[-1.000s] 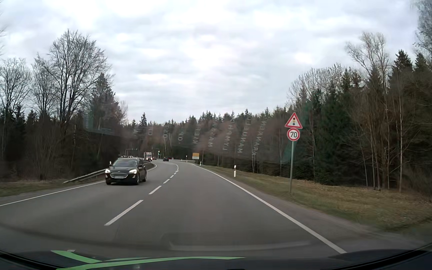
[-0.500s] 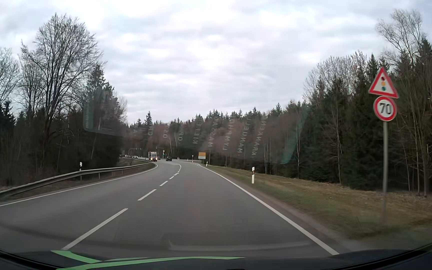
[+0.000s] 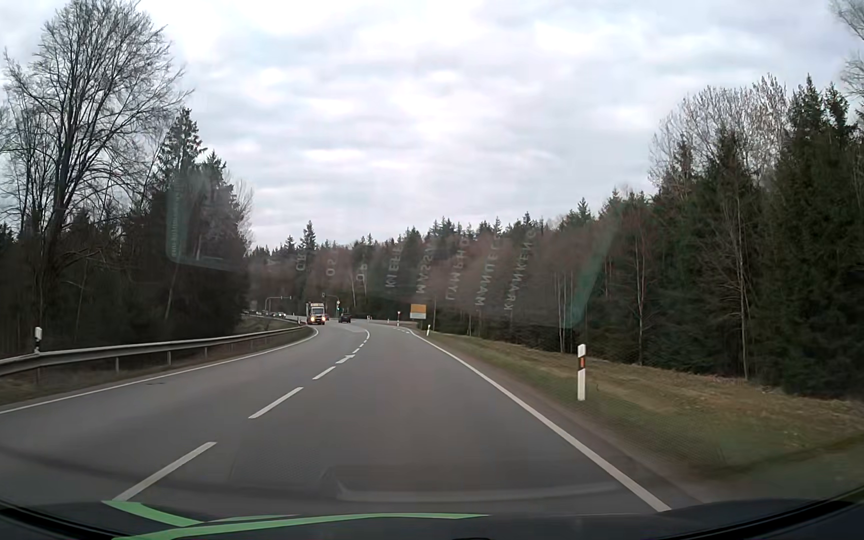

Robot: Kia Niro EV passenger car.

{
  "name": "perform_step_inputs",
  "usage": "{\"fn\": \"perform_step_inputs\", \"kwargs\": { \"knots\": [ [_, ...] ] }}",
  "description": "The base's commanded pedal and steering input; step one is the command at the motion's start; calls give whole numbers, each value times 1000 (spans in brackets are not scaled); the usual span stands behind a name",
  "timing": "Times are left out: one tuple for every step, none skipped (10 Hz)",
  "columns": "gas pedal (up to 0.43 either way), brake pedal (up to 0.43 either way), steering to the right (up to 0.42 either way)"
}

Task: Follow the waypoints while adhering to traffic rules and regulations

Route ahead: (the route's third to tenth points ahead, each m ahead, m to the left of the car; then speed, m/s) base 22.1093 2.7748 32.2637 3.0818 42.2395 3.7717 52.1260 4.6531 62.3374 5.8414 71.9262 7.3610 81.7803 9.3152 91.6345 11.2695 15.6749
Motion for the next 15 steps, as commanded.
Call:
{"fn": "perform_step_inputs", "kwargs": {
  "knots": [
    [98, 0, -11],
    [98, 0, -11],
    [98, 0, -11],
    [98, 0, -11],
    [98, 0, -10],
    [98, 0, -9],
    [98, 0, -7],
    [98, 0, -6],
    [98, 0, -6],
    [98, 0, -5],
    [98, 0, -4],
    [98, 0, -4],
    [98, 0, -4],
    [98, 0, -4],
    [98, 0, -4]
  ]
}}
